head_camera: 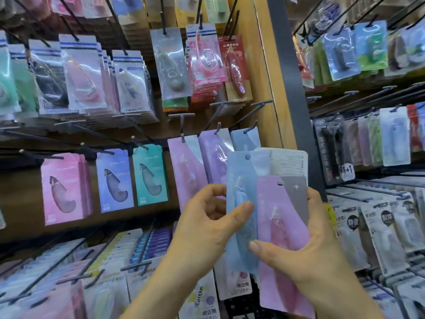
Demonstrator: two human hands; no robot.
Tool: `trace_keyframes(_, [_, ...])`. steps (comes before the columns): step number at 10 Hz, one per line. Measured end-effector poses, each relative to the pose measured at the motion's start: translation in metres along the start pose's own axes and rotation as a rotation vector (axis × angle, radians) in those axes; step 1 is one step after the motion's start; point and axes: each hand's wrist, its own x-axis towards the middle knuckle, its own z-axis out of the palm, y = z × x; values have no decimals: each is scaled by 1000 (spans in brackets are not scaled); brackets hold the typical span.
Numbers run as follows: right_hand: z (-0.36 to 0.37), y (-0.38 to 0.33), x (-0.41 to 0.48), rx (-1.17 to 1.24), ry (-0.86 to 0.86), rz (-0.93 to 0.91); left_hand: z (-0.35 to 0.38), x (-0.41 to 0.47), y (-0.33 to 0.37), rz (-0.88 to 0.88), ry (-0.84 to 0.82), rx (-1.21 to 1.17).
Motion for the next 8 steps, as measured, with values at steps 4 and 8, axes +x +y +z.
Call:
trace_keyframes(4, [8,4,2,67,43,1,-17,0,-10,-57,140,-150])
trace_keyframes(8, [-39,5,0,-195,128,114,-15,34,0,151,66,75])
